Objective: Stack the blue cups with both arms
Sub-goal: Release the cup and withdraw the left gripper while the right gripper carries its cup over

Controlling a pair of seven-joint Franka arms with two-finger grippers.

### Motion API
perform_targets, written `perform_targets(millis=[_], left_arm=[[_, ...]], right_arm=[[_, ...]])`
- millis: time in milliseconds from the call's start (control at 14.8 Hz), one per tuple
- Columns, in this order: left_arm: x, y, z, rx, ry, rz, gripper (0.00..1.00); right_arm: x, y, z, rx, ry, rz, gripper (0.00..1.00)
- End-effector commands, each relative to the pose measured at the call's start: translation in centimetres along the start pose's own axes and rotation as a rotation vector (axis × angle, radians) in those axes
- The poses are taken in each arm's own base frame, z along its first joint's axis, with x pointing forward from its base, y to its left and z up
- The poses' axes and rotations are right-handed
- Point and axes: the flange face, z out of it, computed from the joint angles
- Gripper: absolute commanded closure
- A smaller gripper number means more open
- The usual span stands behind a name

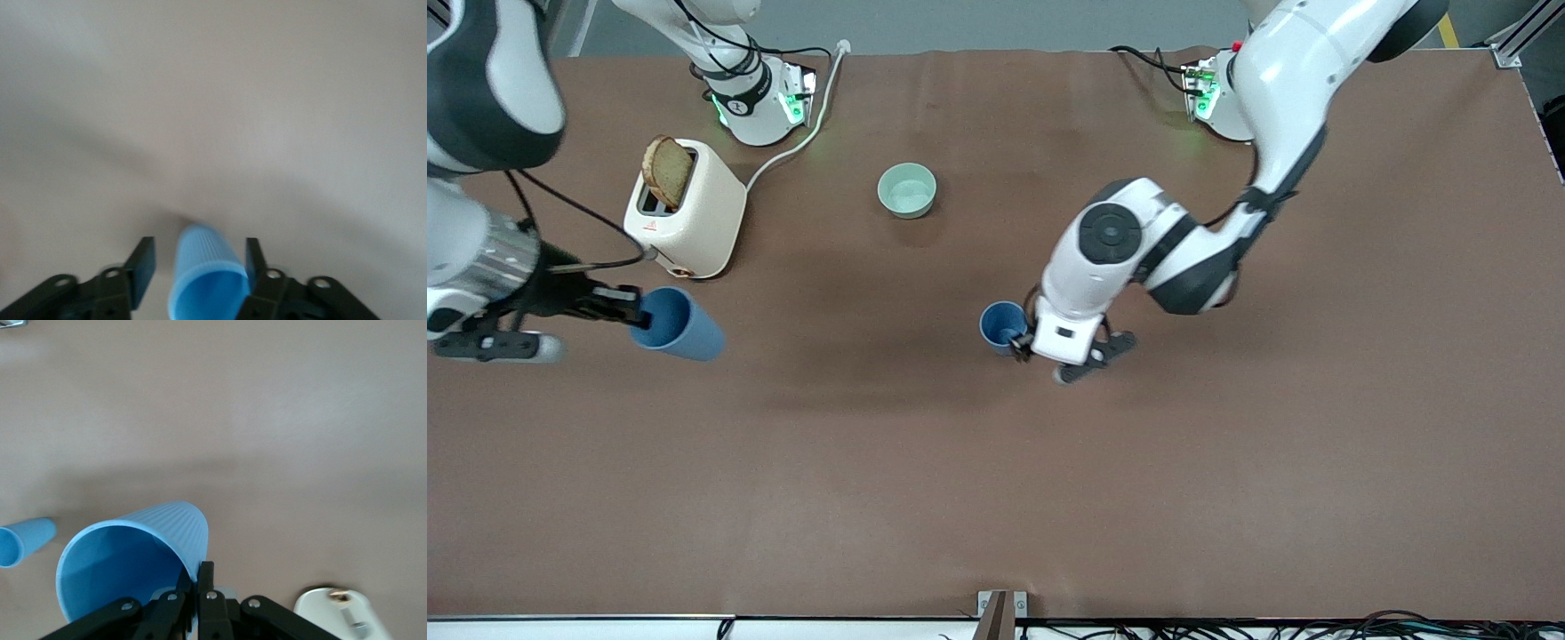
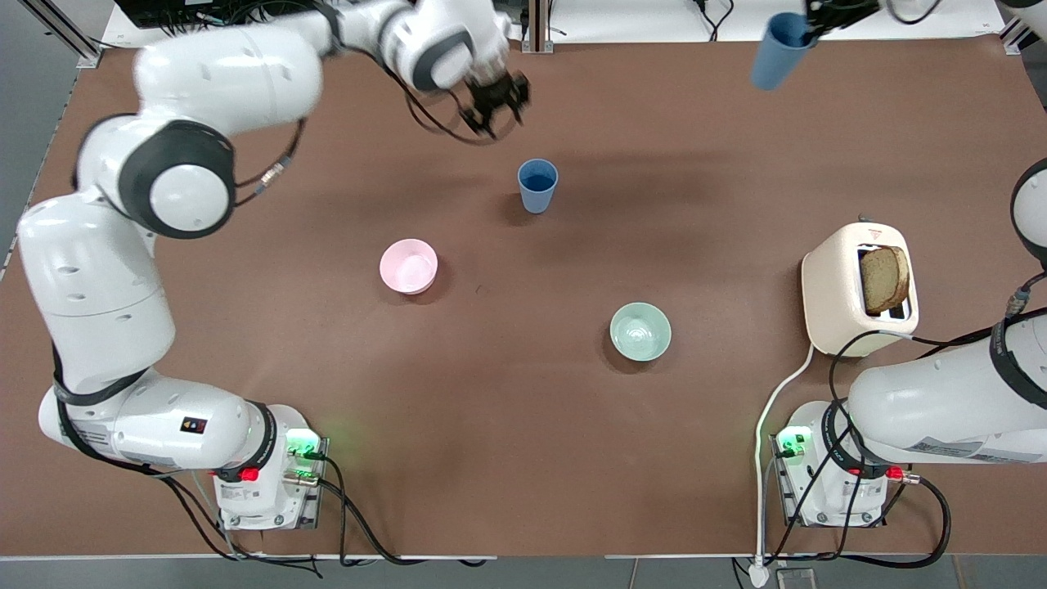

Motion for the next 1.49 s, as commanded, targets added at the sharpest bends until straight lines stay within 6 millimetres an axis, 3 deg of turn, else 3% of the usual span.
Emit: perform_targets(millis=[0, 203, 271, 406, 609, 677, 744, 812, 880, 1083, 1150, 1286, 1421], left_arm=[[7.1, -3.5, -7.3, 0.033, 0.097, 0.078, 0.00], [11.5, -8.4, -15.3, 0.098, 0.156, 0.197, 0.00], [12.8, -10.5, -17.8, 0.120, 0.161, 0.251, 0.00], [13.4, -13.5, -22.4, 0.170, 0.162, 0.349, 0.00], [14.3, -17.9, -27.1, 0.185, 0.117, 0.413, 0.00], [13.7, -18.7, -29.0, 0.180, 0.121, 0.466, 0.00], [14.3, -20.9, -30.3, 0.190, 0.118, 0.478, 0.00], [14.0, -21.9, -30.5, 0.173, 0.095, 0.499, 0.00], [14.2, -23.9, -31.9, 0.159, 0.091, 0.522, 0.00], [13.3, -29.7, -33.4, 0.136, -0.006, 0.564, 0.00], [12.7, -30.7, -33.6, 0.128, -0.032, 0.555, 0.00], [12.2, -31.4, -33.8, 0.130, -0.038, 0.556, 0.00], [10.5, -30.7, -34.3, 0.129, -0.027, 0.572, 0.00]], right_arm=[[-2.5, -7.4, 1.6, -0.042, 0.028, 0.072, 1.00], [-6.0, -17.1, 3.7, -0.068, 0.093, 0.156, 1.00], [-6.5, -19.0, 5.1, -0.068, 0.095, 0.174, 1.00], [-7.2, -22.2, 7.3, -0.067, 0.129, 0.208, 1.00], [-8.7, -26.5, 10.7, -0.035, 0.146, 0.251, 1.00], [-9.4, -27.7, 11.8, -0.036, 0.138, 0.257, 1.00], [-10.1, -28.8, 12.7, -0.036, 0.132, 0.255, 1.00], [-10.5, -29.7, 13.9, -0.026, 0.123, 0.247, 1.00], [-11.1, -30.7, 15.1, -0.009, 0.114, 0.248, 1.00], [-12.2, -32.7, 17.9, 0.051, 0.105, 0.281, 1.00], [-12.6, -33.1, 18.5, 0.050, 0.102, 0.282, 1.00], [-12.7, -33.4, 19.9, 0.035, 0.104, 0.259, 1.00], [-12.6, -33.6, 20.5, 0.046, 0.117, 0.276, 1.00]])
